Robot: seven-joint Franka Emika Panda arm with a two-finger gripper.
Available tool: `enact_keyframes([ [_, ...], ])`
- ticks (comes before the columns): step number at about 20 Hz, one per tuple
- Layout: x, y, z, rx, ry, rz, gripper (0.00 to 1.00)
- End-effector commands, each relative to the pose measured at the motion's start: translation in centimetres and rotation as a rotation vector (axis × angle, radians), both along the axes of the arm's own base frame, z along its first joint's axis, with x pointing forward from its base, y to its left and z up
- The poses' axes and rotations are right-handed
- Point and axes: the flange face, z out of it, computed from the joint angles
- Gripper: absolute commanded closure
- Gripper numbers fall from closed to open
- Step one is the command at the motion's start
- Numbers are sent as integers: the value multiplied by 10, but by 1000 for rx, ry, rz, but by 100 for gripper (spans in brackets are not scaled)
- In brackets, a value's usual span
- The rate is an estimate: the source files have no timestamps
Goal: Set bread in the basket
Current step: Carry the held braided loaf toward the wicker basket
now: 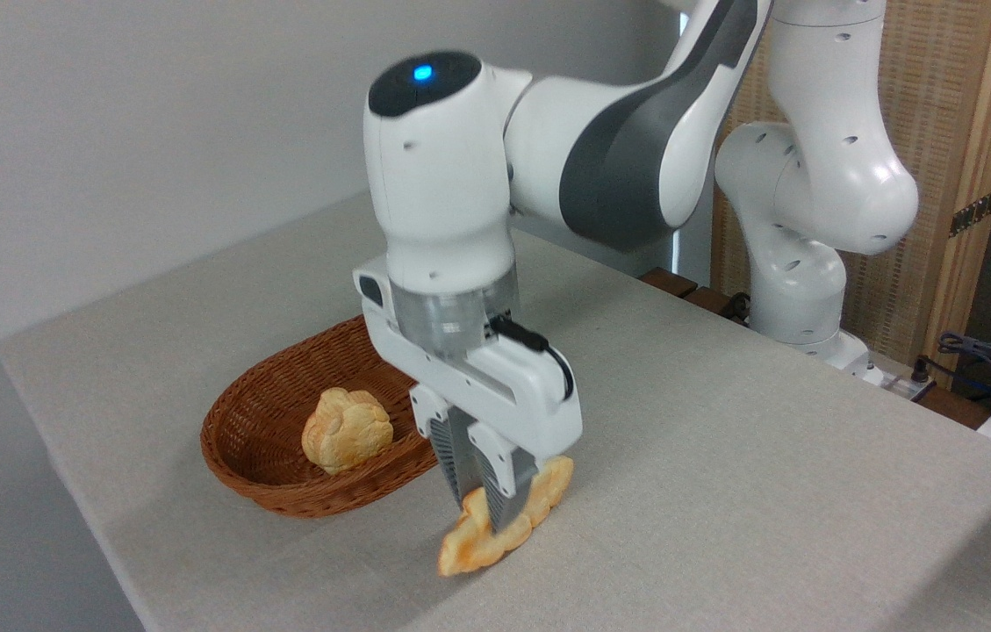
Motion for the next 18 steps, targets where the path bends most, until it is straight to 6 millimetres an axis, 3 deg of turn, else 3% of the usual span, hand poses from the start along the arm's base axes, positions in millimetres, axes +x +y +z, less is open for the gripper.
enact_keyframes([
  [1,0,-7,33,-38,-66,0,68],
  [5,-4,-12,42,-45,-69,-13,63],
  [11,-5,-15,42,-48,-53,-19,66],
  [13,-6,-15,43,-48,-55,-21,71],
  [18,-3,-15,51,-48,-70,-18,71],
])
